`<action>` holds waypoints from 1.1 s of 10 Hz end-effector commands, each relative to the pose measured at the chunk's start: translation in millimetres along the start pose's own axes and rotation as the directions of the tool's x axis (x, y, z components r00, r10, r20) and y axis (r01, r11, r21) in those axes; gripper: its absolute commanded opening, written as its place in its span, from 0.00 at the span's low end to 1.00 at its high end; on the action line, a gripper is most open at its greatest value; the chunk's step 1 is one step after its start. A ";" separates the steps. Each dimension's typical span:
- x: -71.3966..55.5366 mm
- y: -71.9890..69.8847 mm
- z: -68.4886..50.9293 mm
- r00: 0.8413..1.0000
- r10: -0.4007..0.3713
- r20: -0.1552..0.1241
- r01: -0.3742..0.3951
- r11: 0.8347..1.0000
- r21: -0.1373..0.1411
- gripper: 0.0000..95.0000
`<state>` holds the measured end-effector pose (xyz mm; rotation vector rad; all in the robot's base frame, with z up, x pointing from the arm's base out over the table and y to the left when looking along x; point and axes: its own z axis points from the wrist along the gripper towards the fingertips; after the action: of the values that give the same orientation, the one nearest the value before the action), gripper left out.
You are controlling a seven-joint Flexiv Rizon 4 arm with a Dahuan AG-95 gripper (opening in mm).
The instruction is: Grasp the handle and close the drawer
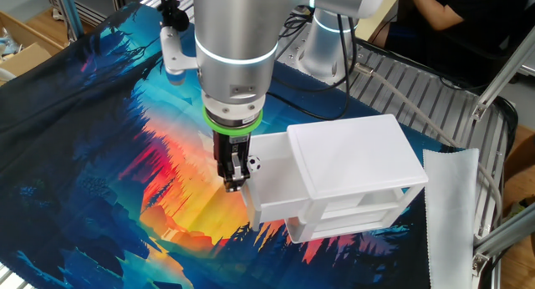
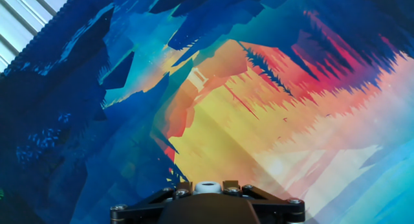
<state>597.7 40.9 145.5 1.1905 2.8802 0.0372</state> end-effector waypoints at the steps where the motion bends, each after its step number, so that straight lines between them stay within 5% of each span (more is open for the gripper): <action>1: 3.2 0.7 -1.8 1.000 -0.003 -0.002 0.003 1.000 0.000 0.00; 11: 23.7 -2.2 -3.7 1.000 -0.009 -0.018 0.009 1.000 0.004 0.00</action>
<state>581.2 57.2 146.0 1.1848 2.9042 0.0424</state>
